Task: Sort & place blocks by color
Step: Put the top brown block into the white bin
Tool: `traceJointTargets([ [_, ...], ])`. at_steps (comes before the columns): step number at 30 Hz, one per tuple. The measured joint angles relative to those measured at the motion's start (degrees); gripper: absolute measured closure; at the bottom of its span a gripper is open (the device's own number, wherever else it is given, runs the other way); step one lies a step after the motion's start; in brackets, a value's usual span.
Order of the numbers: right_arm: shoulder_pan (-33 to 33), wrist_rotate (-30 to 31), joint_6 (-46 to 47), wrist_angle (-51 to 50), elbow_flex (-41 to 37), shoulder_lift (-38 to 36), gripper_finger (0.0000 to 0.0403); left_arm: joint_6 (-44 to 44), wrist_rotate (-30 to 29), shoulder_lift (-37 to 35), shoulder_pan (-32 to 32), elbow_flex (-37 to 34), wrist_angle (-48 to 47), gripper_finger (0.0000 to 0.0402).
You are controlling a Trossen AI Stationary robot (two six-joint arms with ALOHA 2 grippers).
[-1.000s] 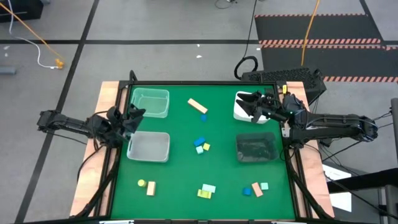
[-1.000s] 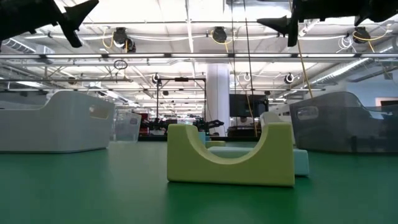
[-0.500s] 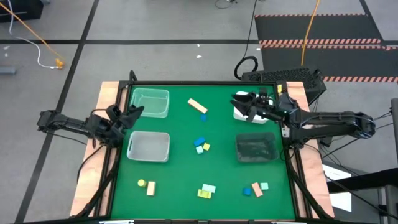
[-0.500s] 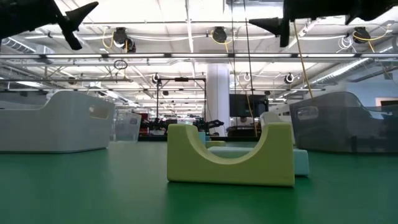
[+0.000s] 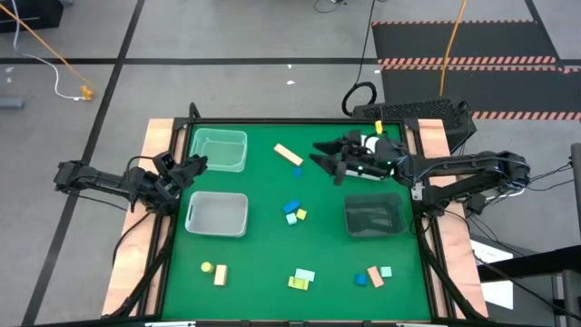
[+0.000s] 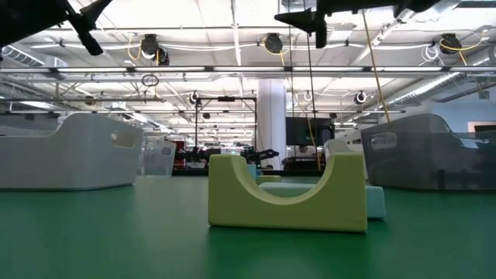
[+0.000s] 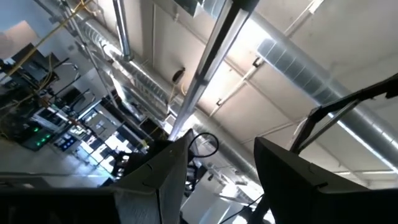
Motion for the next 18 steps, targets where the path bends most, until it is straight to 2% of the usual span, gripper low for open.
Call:
traceJointTargets([
  [3,0.3,0.1,-1.7,-1.5,3.2,4.4,0.0154,-1.0,0.0,0.0,0.0,0.1,-0.4,0.0215],
  [7,0.2,0.8,-2.6,-6.4,8.2,9.2,0.0154,2.4,0.0,0.4,0.0,3.3,-7.1,0.0215],
  [14,-0.2,8.7,-4.3,-15.6,15.6,16.7,0.0154,9.2,-0.1,3.8,0.0,16.0,-27.5,0.0215],
  [18,-1.7,9.1,0.0,-18.2,17.8,20.5,0.0154,11.1,-1.5,6.8,0.0,23.2,-37.4,0.0215],
])
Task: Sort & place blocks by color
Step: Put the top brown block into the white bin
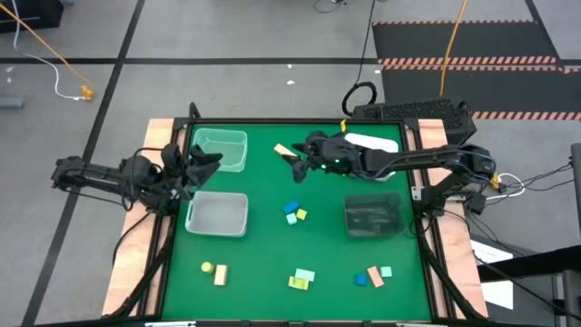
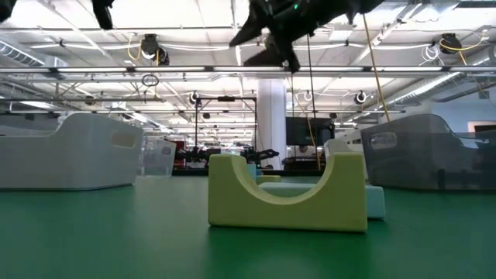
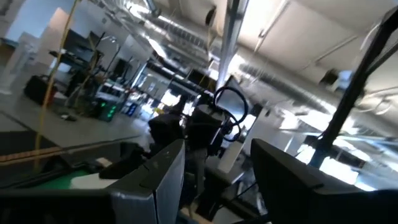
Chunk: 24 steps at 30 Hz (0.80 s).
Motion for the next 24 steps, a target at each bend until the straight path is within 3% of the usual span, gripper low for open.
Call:
traceJointTargets([
  [8,-3.7,-0.3,-0.1,-11.1,5.8,8.3,0.0154,2.4,-4.1,6.4,0.0,7.8,-4.9,0.0215],
  [12,-6.6,-0.3,-4.7,-17.7,8.6,12.1,0.0152,3.8,-4.3,7.5,0.5,9.3,-4.8,0.0215],
  [18,-10.4,-4.8,-5.7,-18.4,9.2,16.5,0.0136,3.9,-5.1,7.6,3.0,9.7,-4.8,0.0215],
  [24,-11.8,-5.0,-4.6,-18.2,9.2,19.1,0.0113,3.9,-5.1,7.6,5.9,9.7,-4.8,0.0215],
])
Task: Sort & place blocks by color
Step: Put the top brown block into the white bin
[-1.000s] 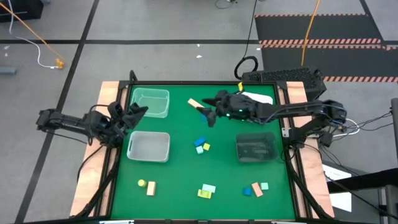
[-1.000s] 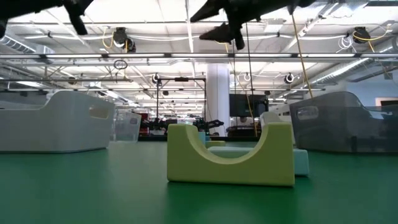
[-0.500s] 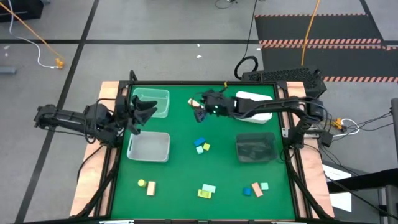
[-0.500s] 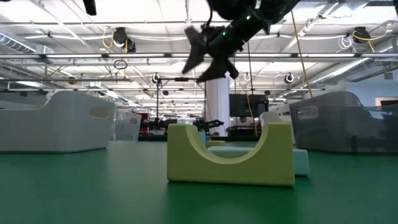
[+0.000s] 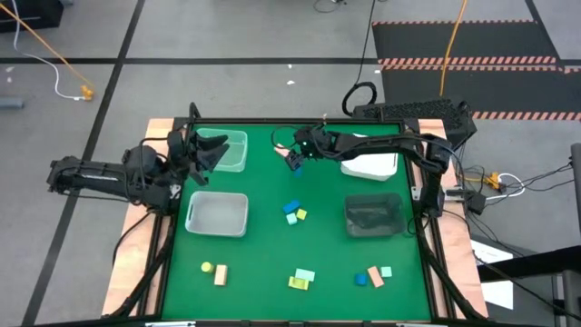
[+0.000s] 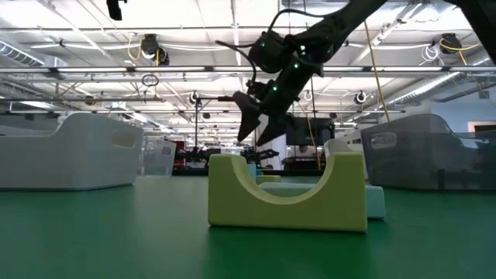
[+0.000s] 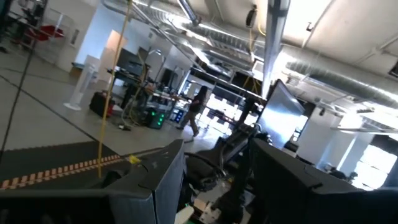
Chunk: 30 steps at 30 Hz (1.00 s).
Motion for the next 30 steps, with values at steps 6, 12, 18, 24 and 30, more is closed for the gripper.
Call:
traceJointTargets([
  [6,-0.2,-3.7,-2.3,0.3,0.0,3.0,0.0103,0.0,0.0,0.0,2.4,0.0,0.0,0.0215],
  [12,0.0,-0.3,-4.2,1.0,0.0,5.0,0.0103,-0.8,0.0,0.0,3.5,0.0,0.0,0.0215],
  [18,0.0,0.6,-3.7,1.2,0.0,5.3,0.0103,-1.6,0.0,0.0,3.5,0.0,0.0,0.0215],
  [24,0.0,0.6,-4.3,1.9,0.0,6.0,0.0103,-3.4,0.0,0.0,3.5,0.0,0.0,0.0215],
  [30,0.3,0.9,-5.2,2.9,0.0,9.9,0.0103,-4.2,0.0,0.0,3.5,0.0,0.0,0.0215],
])
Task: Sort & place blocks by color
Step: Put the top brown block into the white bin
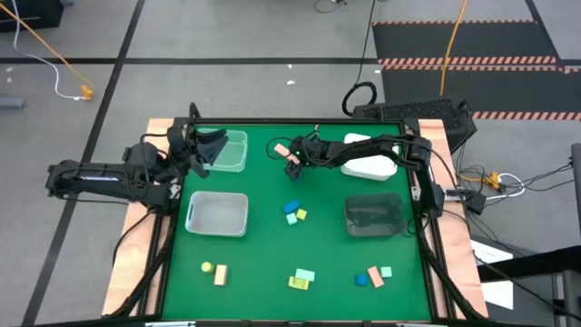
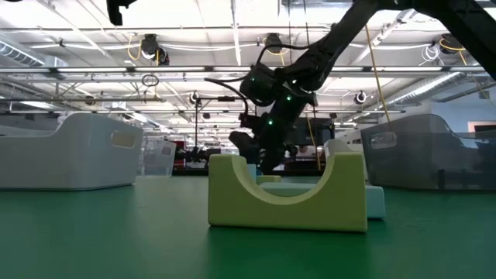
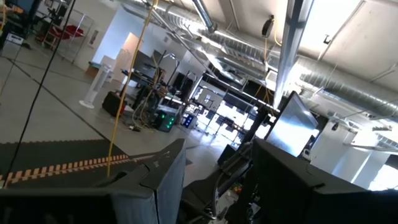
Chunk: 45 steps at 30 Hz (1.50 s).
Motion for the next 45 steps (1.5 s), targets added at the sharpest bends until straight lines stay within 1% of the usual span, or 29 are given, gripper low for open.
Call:
traceJointTargets([
  [4,0.1,1.5,0.1,0.6,0.1,1.6,0.0106,-0.8,0.0,0.0,0.0,0.0,-0.1,0.0215],
  [6,0.2,1.4,0.7,0.7,0.1,1.9,0.0116,-0.9,0.0,0.0,-0.1,0.0,-0.2,0.0215],
  [8,0.2,1.5,2.5,0.6,0.1,2.0,0.0134,-1.5,0.0,0.0,-0.1,0.0,-0.2,0.0215],
  [11,0.3,1.6,3.7,1.3,0.1,2.1,0.0181,-2.3,0.0,0.0,-0.1,0.0,-0.5,0.0215],
  [15,0.2,1.7,4.1,2.4,0.0,2.1,0.0272,-2.3,0.0,0.0,-0.1,0.0,-0.5,0.0215],
  [16,0.2,1.5,4.0,2.4,0.0,2.1,0.029,-2.2,0.0,0.0,-0.1,0.0,-0.5,0.0215],
  [19,0.2,1.3,3.9,2.3,0.0,2.0,0.0292,-2.2,0.0,0.0,-0.1,0.0,-0.5,0.0215],
  [25,0.2,-0.2,2.7,-0.2,-0.4,-1.8,0.0292,-2.2,0.0,0.0,-0.1,0.0,-1.1,0.0215],
  [30,0.3,0.3,0.9,0.6,-0.3,-8.9,0.0292,-2.4,0.0,0.0,-0.1,0.0,-3.0,0.0215],
  [34,1.0,1.5,-2.0,-0.3,-0.3,-15.0,0.0292,-4.6,0.3,0.0,-0.3,0.0,-4.8,0.0215],
  [39,2.2,7.5,-5.2,-4.1,-0.2,-23.1,0.0292,-7.8,1.2,0.0,-1.4,0.0,-8.2,0.0215],
  [42,2.5,10.4,-5.6,-9.3,-0.2,-27.3,0.0292,-10.1,3.2,0.0,-2.4,0.0,-9.4,0.0215],
  [45,3.0,13.2,-3.7,-15.9,-0.2,-31.5,0.0292,-11.3,5.0,0.0,-3.6,0.0,-10.1,0.0215],
])
